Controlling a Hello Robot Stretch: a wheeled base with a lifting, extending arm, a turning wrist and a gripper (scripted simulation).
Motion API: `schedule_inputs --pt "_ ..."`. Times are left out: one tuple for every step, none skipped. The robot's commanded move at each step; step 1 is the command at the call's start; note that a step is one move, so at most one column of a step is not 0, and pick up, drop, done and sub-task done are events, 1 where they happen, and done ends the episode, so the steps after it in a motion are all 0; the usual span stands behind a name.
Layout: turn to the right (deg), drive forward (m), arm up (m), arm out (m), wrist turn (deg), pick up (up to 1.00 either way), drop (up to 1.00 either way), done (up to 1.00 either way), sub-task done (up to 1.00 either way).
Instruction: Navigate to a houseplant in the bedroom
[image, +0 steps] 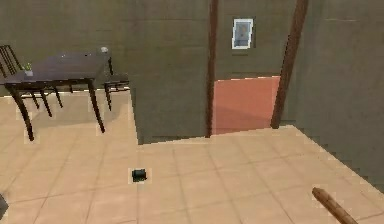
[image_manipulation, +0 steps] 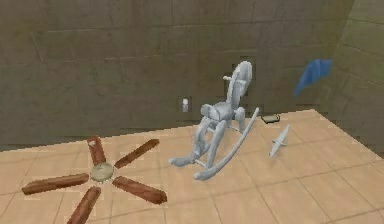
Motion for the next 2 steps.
schedule_inputs --pt "0.0 0.8 0.0 0.0 0.0 0.0 0.0 0.0 0.0" --pt "33.0 0.0 0.0 0.0 0.0 0.0 0.0 0.0 0.0"
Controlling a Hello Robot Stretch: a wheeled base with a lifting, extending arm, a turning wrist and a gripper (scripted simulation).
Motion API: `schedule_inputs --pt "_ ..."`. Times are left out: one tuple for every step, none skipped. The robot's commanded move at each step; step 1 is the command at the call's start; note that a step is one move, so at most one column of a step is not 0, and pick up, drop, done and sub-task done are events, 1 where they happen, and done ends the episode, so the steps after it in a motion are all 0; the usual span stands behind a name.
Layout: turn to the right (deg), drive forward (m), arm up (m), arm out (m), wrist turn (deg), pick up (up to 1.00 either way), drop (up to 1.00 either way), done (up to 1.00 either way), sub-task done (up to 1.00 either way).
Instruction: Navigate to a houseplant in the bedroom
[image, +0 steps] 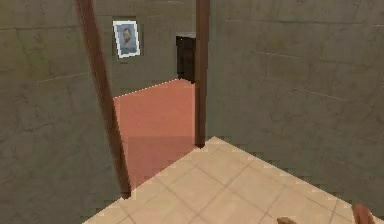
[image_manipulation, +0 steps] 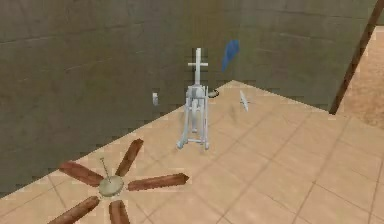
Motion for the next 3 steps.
schedule_inputs --pt "0.0 1.0 0.0 0.0 0.0 0.0 0.0 0.0 0.0" --pt "6.0 0.0 0.0 0.0 0.0 0.0 0.0 0.0 0.0" --pt "0.0 0.15 0.0 0.0 0.0 0.0 0.0 0.0 0.0"
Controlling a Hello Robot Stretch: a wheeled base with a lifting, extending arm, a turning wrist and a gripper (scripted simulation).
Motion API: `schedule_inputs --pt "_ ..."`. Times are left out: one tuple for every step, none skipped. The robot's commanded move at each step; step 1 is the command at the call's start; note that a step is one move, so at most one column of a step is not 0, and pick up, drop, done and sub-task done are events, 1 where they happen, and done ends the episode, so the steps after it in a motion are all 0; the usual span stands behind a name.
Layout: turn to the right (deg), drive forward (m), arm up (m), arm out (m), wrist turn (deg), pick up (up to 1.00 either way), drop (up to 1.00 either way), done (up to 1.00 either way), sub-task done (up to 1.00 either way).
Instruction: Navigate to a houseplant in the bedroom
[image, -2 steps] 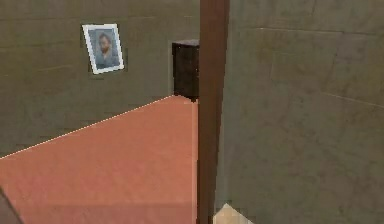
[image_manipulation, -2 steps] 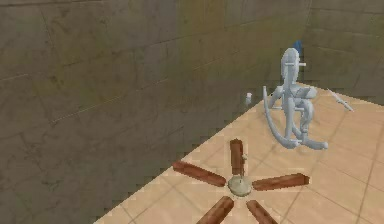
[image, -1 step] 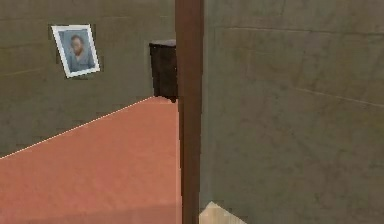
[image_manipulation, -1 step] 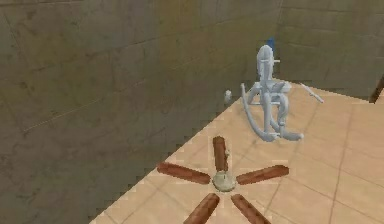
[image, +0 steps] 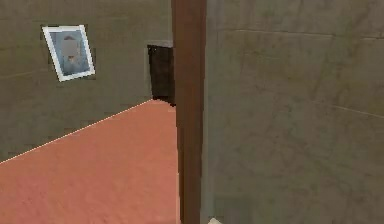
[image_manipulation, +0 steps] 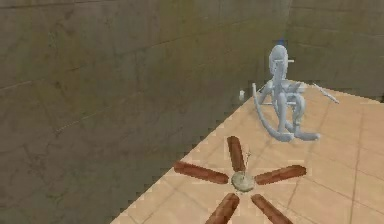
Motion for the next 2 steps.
schedule_inputs --pt "-45.0 0.0 0.0 0.0 0.0 0.0 0.0 0.0 0.0" --pt "0.0 0.15 0.0 0.0 0.0 0.0 0.0 0.0 0.0"
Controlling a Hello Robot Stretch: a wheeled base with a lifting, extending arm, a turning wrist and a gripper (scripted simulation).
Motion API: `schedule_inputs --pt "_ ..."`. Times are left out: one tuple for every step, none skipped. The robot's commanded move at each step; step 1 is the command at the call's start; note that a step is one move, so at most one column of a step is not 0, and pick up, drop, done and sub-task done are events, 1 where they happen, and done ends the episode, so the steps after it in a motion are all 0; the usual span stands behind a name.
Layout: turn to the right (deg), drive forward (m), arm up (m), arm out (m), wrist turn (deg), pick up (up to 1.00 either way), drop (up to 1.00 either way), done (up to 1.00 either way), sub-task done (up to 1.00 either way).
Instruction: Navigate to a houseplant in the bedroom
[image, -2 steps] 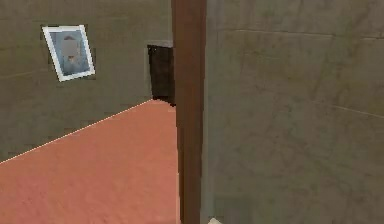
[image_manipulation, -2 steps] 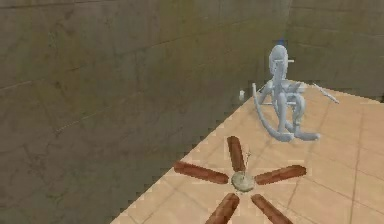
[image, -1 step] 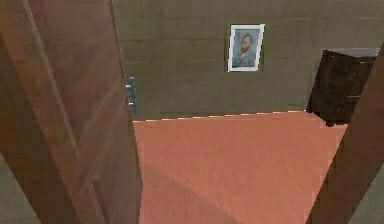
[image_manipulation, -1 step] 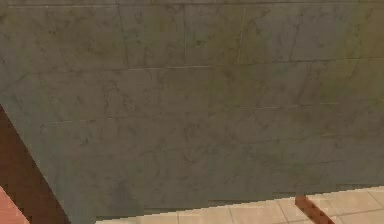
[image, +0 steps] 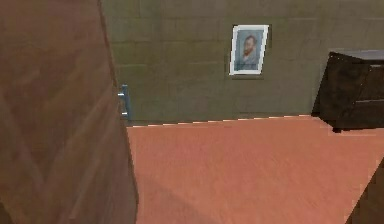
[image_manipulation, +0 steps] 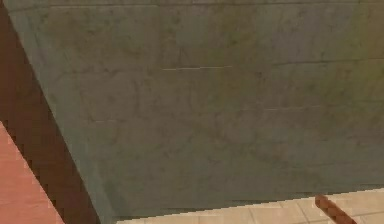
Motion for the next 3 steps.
schedule_inputs --pt "-6.0 0.0 0.0 0.0 0.0 0.0 0.0 0.0 0.0" --pt "0.0 0.6 0.0 0.0 0.0 0.0 0.0 0.0 0.0" --pt "45.0 0.0 0.0 0.0 0.0 0.0 0.0 0.0 0.0"
